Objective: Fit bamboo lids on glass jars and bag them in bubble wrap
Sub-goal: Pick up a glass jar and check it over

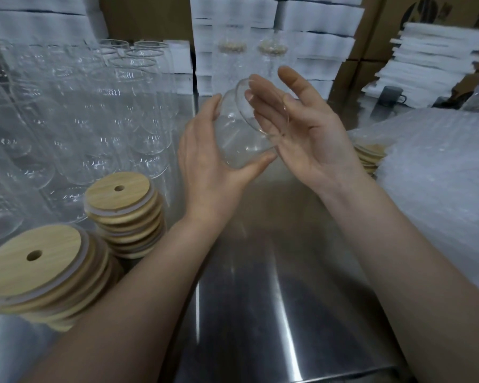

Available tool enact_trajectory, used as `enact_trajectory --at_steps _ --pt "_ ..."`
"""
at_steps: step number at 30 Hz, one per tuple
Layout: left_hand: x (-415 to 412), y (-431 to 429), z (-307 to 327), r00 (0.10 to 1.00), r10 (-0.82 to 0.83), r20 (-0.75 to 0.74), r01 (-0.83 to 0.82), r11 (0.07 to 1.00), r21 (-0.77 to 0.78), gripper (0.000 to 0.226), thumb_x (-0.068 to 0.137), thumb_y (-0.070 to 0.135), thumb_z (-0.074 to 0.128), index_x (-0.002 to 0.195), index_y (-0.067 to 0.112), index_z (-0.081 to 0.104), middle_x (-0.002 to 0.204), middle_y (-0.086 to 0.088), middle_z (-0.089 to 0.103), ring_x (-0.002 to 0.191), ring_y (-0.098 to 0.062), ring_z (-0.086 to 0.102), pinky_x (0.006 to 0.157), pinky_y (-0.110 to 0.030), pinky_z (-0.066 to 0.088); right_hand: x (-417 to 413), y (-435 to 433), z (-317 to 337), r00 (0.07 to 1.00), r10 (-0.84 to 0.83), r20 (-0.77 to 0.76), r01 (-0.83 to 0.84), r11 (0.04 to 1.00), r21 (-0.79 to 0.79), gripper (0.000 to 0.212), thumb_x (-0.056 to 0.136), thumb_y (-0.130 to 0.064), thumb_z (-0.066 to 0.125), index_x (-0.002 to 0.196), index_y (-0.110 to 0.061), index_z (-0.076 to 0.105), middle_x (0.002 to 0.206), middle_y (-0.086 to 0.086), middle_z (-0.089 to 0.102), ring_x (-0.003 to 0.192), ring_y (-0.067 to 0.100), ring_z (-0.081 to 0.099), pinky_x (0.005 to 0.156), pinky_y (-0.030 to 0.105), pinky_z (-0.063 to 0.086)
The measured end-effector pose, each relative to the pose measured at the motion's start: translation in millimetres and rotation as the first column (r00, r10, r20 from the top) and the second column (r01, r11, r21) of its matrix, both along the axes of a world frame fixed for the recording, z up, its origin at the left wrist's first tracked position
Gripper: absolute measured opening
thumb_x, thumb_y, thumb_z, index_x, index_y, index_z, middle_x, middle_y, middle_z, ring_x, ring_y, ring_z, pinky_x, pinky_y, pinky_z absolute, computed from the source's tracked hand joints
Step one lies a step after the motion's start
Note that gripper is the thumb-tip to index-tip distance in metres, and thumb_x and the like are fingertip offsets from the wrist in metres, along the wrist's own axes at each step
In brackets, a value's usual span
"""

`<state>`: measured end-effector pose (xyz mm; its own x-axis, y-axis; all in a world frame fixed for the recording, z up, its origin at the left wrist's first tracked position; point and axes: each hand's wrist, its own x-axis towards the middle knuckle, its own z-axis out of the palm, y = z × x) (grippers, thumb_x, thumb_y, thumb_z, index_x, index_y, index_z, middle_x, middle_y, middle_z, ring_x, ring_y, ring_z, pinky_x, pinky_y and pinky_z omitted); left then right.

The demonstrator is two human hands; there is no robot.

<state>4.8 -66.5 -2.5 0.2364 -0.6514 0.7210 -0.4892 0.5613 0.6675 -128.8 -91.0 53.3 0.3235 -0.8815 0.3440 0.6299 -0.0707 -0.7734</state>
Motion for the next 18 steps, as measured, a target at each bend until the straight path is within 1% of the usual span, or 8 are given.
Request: enact_trajectory --at_steps 1,4,7,9,11,13,18 --pt "0 1 0 0.999 -0.016 -0.039 0.016 1.0 0.002 0.092 0.069 0.044 0.084 0.14 0.007 0.039 0.131 0.004 0.048 0.126 -0.018 0.048 0.107 -0.046 0.04 -1 1 0 1.0 0.021 -0.024 -0.021 0.999 -0.033 0.028 0.102 0.001 0.036 0.124 -0.013 0.045 0.12 0.014 0.065 0.117 0.026 0.06 0.107 0.036 0.042" --pt "-1 2 0 0.992 -0.032 -0.126 0.035 0.999 0.026 0.091 0.07 0.039 0.085 0.139 0.004 0.038 0.128 -0.01 0.053 0.12 -0.02 0.052 0.105 -0.043 0.042 0 6 2 0.994 0.073 -0.081 -0.081 0.992 -0.102 0.035 0.099 0.001 0.04 0.13 -0.013 0.041 0.13 0.013 0.057 0.126 0.023 0.052 0.108 0.033 0.038" --pt "-3 3 2 0.986 -0.028 -0.167 0.038 0.997 0.059 0.091 0.071 0.037 0.086 0.14 0.004 0.037 0.125 -0.01 0.054 0.117 -0.018 0.053 0.103 -0.04 0.043 0 9 4 0.985 0.039 -0.165 -0.063 0.988 -0.141 0.051 0.087 -0.004 0.053 0.136 -0.011 0.04 0.132 0.009 0.055 0.131 0.02 0.049 0.112 0.03 0.036" --pt "-3 3 3 0.985 -0.017 -0.173 0.031 0.997 0.077 0.09 0.07 0.039 0.086 0.139 0.007 0.038 0.122 -0.008 0.056 0.115 -0.016 0.054 0.102 -0.038 0.044 2 10 4 0.972 -0.026 -0.234 -0.013 0.986 -0.164 0.057 0.085 -0.003 0.059 0.139 -0.01 0.041 0.133 0.005 0.056 0.135 0.019 0.048 0.112 0.029 0.038" --pt "-2 3 3 0.987 -0.009 -0.163 0.024 0.996 0.088 0.09 0.07 0.04 0.085 0.139 0.008 0.038 0.122 -0.007 0.057 0.114 -0.016 0.055 0.101 -0.039 0.045 4 11 2 0.951 -0.11 -0.29 0.054 0.98 -0.193 0.061 0.083 -0.001 0.064 0.14 -0.011 0.042 0.134 0.003 0.058 0.134 0.018 0.049 0.107 0.028 0.044" --pt "-2 2 2 0.99 0.01 -0.139 0.004 0.995 0.101 0.092 0.069 0.041 0.086 0.14 0.008 0.038 0.123 -0.007 0.057 0.115 -0.016 0.054 0.101 -0.041 0.045 5 13 1 0.92 -0.21 -0.331 0.131 0.961 -0.245 0.068 0.077 -0.004 0.071 0.139 -0.013 0.043 0.135 0.006 0.058 0.131 0.02 0.053 0.102 0.029 0.048" --pt "-1 1 0 0.998 0.055 -0.009 -0.054 0.995 0.087 0.093 0.068 0.039 0.085 0.143 0.009 0.038 0.13 -0.006 0.054 0.12 -0.024 0.053 0.103 -0.049 0.042 10 18 -2 0.803 -0.453 -0.387 0.29 0.865 -0.41 0.069 0.077 0.003 0.077 0.135 -0.006 0.042 0.127 0.018 0.056 0.12 0.027 0.059 0.104 0.039 0.049"
